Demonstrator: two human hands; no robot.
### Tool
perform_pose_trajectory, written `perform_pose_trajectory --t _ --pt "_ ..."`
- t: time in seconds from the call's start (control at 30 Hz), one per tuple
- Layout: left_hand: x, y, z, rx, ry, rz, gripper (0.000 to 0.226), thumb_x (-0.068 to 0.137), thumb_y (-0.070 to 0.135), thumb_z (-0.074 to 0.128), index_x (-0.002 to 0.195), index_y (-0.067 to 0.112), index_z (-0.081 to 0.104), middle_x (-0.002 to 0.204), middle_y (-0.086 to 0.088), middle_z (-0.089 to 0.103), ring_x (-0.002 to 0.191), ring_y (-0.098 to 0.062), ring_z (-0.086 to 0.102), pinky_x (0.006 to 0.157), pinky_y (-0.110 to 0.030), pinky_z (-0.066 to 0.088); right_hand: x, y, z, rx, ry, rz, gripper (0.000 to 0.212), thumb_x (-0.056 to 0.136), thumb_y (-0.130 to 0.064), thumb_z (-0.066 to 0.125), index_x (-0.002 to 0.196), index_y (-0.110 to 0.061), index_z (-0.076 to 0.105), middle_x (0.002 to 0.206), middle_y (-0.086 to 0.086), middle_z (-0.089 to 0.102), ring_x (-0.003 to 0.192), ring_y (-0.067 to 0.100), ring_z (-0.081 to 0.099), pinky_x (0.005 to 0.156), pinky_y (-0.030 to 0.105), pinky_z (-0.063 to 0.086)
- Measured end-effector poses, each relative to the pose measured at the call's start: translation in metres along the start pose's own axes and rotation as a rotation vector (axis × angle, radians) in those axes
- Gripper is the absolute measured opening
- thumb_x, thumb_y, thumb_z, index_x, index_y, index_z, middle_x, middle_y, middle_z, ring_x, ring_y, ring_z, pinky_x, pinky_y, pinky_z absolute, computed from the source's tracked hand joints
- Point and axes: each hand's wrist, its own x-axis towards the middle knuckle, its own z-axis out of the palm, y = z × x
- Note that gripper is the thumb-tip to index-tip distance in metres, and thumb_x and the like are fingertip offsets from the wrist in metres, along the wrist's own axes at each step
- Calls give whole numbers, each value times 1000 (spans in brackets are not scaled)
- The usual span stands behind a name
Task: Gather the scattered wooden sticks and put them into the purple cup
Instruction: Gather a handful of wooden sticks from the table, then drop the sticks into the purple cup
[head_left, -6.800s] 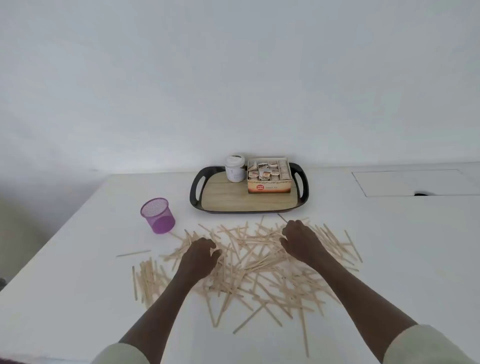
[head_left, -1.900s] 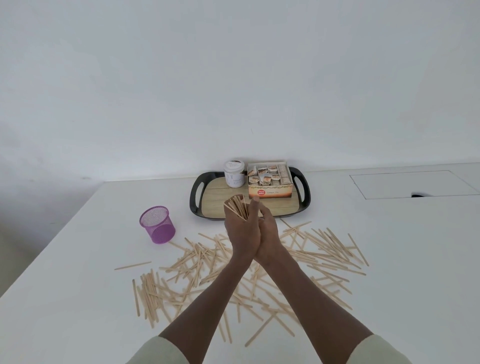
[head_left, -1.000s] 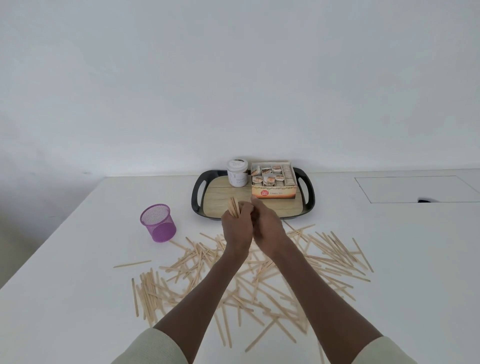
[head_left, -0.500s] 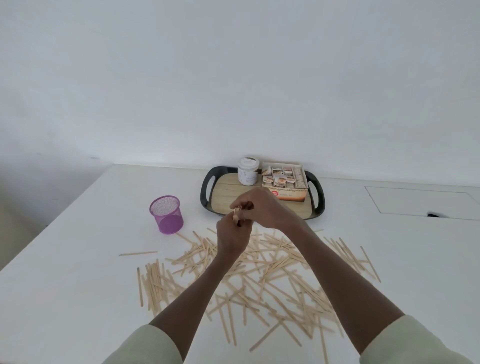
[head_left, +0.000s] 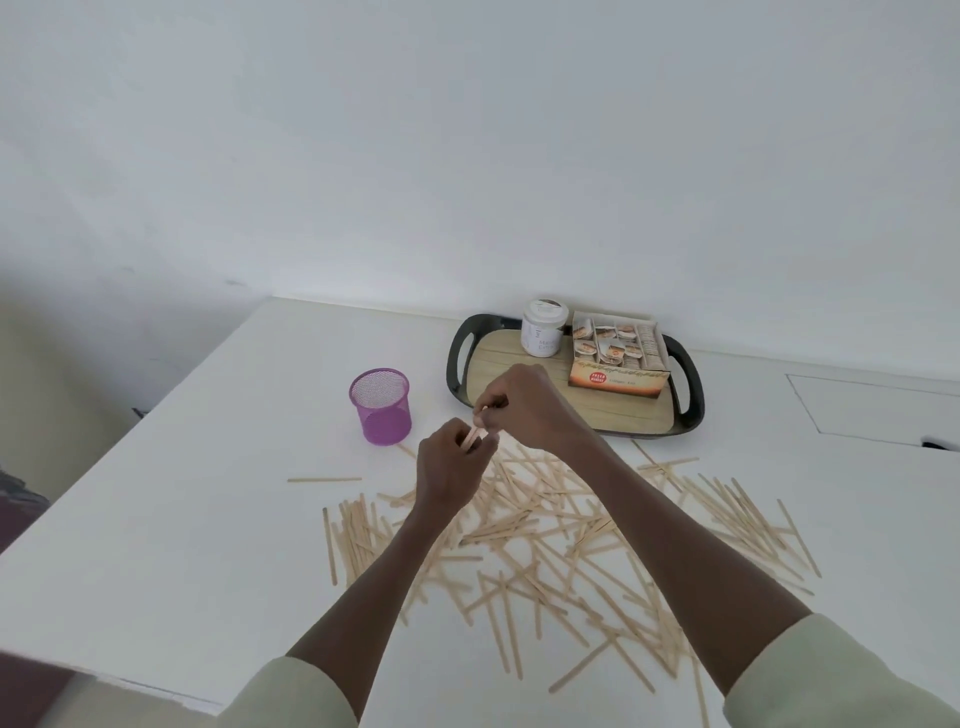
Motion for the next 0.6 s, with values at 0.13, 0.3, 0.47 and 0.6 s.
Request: perform_pose_trajectory --t 0.13,0.3,0.47,0.6 --pt "3 -36 -31 -60 46 -72 24 78 32 80 87 25 59 73 11 67 65 0 63 62 -10 46 28 -7 6 65 120 45 5 81 -6 75 82 -6 80 62 -1 69 50 -1 57 52 7 40" --pt "13 -94 -81 50 167 -112 18 90 -3 57 101 5 69 97 -7 72 91 -22 67 88 -35 52 73 -22 27 131 298 40 8 83 -3 72 87 0 78 72 8 72 60 7 60 60 5 42" --pt "24 -144 -126 306 59 -79 42 88 -18 46 118 2 68 120 -15 66 112 -30 62 98 -34 46 106 -29 70 78 265 9 12 86 0 68 93 2 77 82 15 76 67 13 60 65 18 42" --pt "27 -162 -140 443 -81 22 35 87 -16 55 115 -1 71 120 -17 65 112 -35 60 96 -42 50 119 -20 104 -48 155 10 19 90 1 59 95 -1 77 94 13 76 88 24 69 83 38 55"
